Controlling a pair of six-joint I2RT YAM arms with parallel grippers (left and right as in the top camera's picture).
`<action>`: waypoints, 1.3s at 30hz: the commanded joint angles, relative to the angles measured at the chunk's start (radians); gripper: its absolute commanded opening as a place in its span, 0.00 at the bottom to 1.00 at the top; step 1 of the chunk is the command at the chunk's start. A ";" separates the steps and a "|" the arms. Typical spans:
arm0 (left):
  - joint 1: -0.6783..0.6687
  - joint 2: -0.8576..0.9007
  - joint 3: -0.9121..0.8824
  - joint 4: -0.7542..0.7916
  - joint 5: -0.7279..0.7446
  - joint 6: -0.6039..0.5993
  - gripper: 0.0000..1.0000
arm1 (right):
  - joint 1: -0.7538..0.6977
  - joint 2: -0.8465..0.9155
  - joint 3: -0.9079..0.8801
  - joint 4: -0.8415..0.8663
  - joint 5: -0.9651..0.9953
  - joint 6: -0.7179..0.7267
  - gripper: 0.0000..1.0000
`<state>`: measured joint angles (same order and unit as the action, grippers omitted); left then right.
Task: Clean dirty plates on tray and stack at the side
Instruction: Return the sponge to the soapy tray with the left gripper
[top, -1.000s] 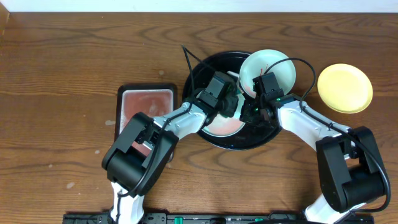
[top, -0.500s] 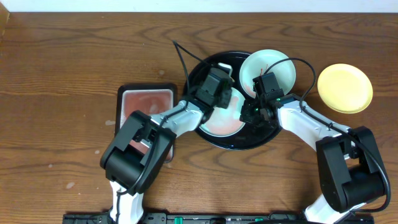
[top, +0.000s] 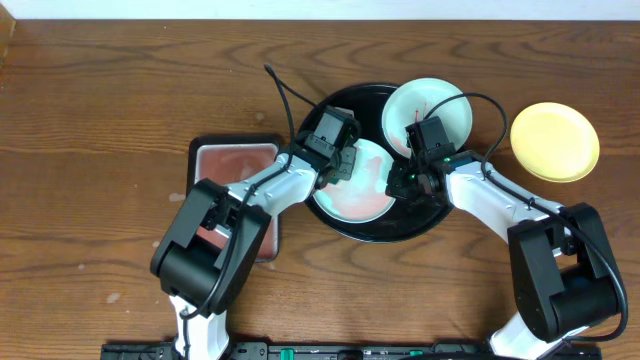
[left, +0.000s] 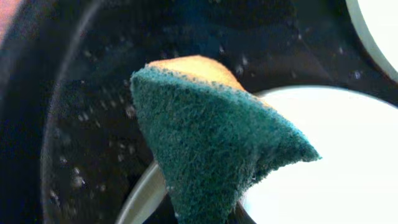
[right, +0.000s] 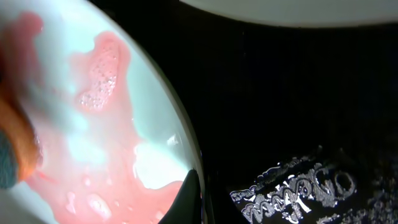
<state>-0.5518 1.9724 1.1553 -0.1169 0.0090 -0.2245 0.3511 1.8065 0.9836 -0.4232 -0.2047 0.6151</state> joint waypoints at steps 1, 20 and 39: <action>-0.031 0.002 -0.037 -0.070 0.140 -0.070 0.07 | 0.017 0.031 -0.016 -0.014 -0.002 -0.026 0.01; 0.061 -0.289 -0.037 -0.101 -0.210 0.040 0.07 | 0.017 0.031 -0.015 -0.010 -0.003 -0.026 0.01; 0.451 -0.452 -0.053 -0.474 0.053 0.106 0.08 | 0.016 -0.162 0.117 -0.241 0.204 -0.072 0.01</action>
<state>-0.1341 1.5417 1.1175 -0.5877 -0.0292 -0.1406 0.3653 1.6875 1.0809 -0.6487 -0.0643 0.5617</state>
